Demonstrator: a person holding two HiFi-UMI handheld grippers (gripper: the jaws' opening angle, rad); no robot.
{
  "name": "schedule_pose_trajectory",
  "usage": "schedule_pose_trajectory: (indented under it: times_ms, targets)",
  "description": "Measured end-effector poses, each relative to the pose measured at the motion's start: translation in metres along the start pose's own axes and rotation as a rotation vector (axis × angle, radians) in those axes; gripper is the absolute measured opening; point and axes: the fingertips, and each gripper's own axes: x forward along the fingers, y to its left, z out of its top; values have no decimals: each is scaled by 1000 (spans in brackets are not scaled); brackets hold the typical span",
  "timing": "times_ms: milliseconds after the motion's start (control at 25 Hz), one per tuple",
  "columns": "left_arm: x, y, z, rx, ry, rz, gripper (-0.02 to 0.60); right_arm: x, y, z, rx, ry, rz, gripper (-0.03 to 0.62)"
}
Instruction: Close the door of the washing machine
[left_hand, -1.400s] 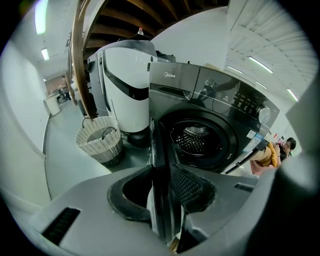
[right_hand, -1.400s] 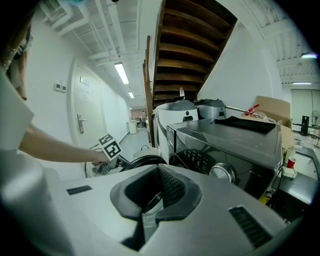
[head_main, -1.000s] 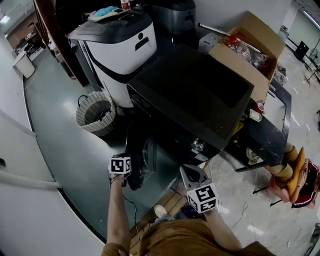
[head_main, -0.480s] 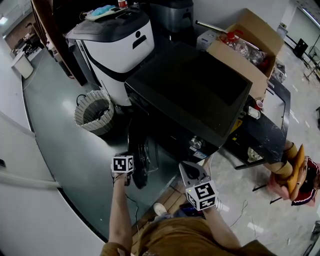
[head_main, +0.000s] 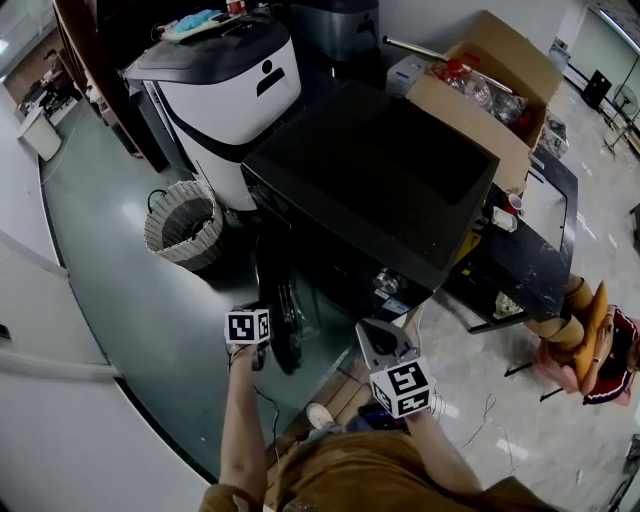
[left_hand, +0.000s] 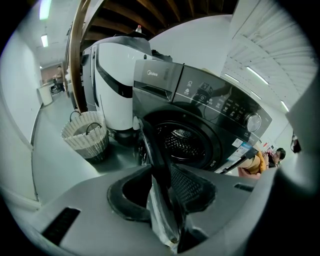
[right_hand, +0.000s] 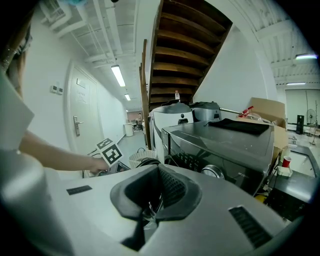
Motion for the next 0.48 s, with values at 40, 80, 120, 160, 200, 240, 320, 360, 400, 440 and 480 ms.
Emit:
schedule_pose_trajectory:
  times_ms: [40, 80, 120, 160, 200, 240, 320, 360, 400, 440, 480]
  targets:
    - [0, -1, 0, -1, 0, -2, 135, 0, 0, 0, 0, 1, 0, 11]
    - [0, -3, 0, -3, 1, -4, 135, 0, 0, -1, 0, 2, 0, 12]
    - [0, -4, 0, -6, 1, -6, 135, 0, 1, -1, 0, 2, 0, 12]
    - [0, -5, 0, -10, 0, -7, 135, -1, 0, -1, 0, 3, 0, 12]
    - [0, -7, 1, -14, -2, -7, 135, -1, 0, 0, 1, 3, 0, 12]
    - [1, -8, 1, -18, -4, -6, 135, -1, 0, 0, 1, 3, 1, 12]
    - [2, -11, 1, -24, -8, -7, 135, 0, -1, 0, 1, 1, 4, 12]
    - [3, -12, 1, -27, -9, -8, 135, 0, -1, 0, 1, 0, 4, 12]
    - [4, -14, 1, -31, -9, -10, 135, 0, -1, -1, 1, 0, 4, 12]
    - [5, -15, 1, -36, -9, -10, 135, 1, -1, -1, 1, 0, 5, 12]
    - [5, -16, 2, -41, -10, -12, 135, 1, -1, -2, 0, 1, 5, 11]
